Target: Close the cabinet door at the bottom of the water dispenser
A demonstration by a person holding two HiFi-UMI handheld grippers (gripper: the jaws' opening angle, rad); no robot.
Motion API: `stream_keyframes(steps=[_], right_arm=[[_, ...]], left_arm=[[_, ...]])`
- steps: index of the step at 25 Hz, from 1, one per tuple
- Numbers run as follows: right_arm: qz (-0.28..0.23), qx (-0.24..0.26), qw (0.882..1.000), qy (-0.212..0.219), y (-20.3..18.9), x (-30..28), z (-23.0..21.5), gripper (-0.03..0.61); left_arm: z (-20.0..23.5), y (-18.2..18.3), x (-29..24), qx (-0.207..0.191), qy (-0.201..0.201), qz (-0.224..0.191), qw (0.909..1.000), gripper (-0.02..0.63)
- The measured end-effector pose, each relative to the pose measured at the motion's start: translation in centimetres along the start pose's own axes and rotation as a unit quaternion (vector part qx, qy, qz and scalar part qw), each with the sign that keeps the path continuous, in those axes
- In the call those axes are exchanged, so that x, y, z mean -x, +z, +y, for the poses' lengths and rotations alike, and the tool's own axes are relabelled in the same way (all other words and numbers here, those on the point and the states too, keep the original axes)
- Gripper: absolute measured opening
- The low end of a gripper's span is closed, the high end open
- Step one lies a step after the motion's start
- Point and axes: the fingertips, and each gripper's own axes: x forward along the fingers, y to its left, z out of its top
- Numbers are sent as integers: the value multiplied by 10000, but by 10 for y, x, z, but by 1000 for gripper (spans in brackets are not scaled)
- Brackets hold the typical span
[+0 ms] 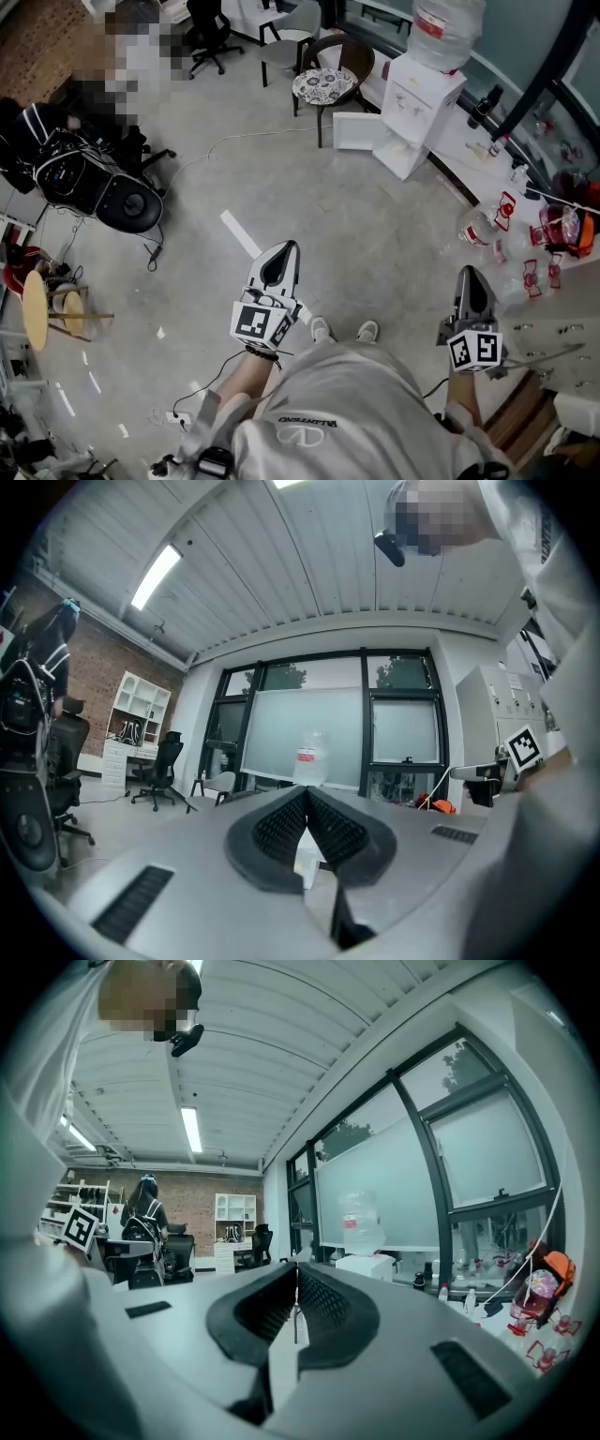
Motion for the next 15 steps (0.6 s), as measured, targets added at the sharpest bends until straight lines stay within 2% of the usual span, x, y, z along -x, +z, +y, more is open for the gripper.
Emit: stream_keyframes(steps=[8,15], right_arm=[[-5,48,10000,-31,-4,-7,34,17],[28,402,9992,-6,-5,-18,68,17]], left_arm=[[28,-3,17,21,-112,31,9999,8],[66,-18,34,118,-44,186,9997,8]])
